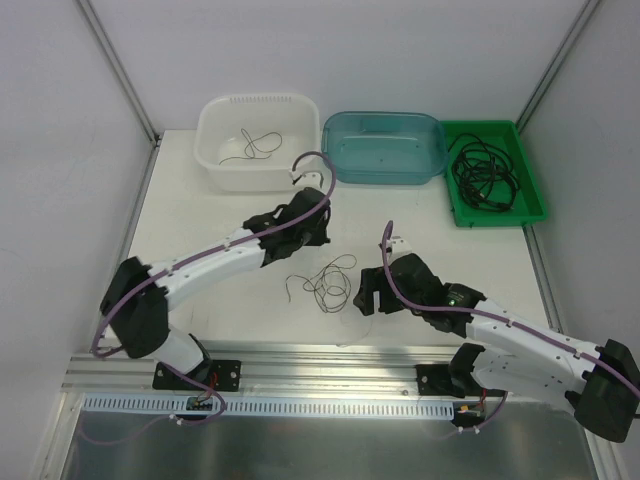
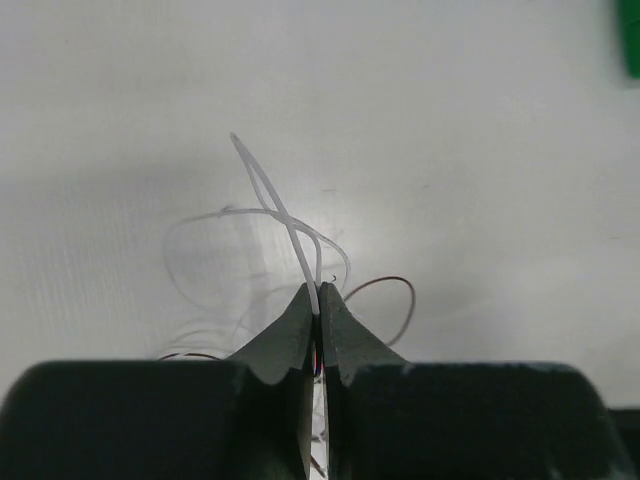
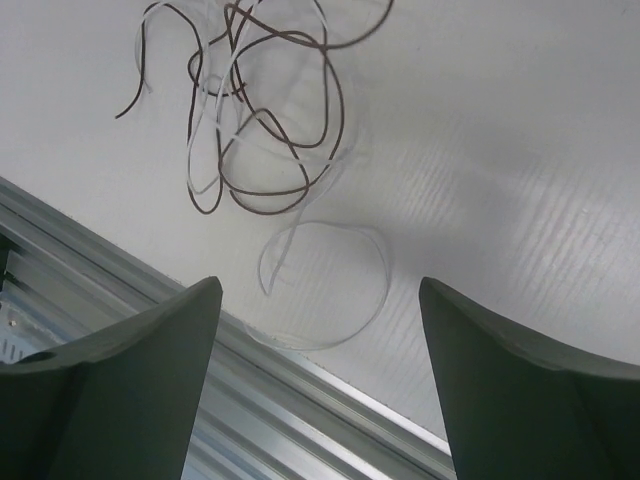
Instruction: Untangle the cables
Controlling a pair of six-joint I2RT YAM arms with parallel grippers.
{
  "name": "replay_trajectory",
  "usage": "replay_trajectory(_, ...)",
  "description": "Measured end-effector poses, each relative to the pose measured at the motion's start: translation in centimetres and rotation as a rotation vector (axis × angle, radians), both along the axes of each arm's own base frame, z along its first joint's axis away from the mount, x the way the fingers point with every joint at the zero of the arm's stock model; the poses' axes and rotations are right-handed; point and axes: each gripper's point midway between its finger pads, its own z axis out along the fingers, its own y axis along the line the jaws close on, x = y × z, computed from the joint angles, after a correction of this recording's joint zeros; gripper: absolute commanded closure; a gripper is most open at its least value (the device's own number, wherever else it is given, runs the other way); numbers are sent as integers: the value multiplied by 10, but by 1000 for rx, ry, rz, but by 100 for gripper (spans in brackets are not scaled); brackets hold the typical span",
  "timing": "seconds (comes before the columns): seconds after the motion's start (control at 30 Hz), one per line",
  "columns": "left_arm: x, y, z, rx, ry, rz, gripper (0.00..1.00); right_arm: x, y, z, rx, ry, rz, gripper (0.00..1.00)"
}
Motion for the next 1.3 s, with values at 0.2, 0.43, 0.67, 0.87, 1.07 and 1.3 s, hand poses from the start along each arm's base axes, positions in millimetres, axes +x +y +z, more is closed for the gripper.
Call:
replay_trajectory(0.2,-20,12,112,-189,-184,-65,100,9,21,-21,-5,47,3,27)
replay_trajectory(0.43,-45,29,152,-265,-234,-115,100,20,53,-46,2,116,17,43)
replay_trajectory(0.67,-68,60,181,-295,-289,-128,99,21,57,-30,35,78,48,48)
replay_trajectory(0.87,-76,71,191,-315,-307,-131,99,20,55,34,110,-116,173,46)
replay_trajectory(1.07,-78,61,180,-311,-263,-169,99,26,70,107,177,-309,303,46)
replay_trajectory(1.3,-85,57,174,-314,-230,-203,100,41,86,148,177,-431,385,46)
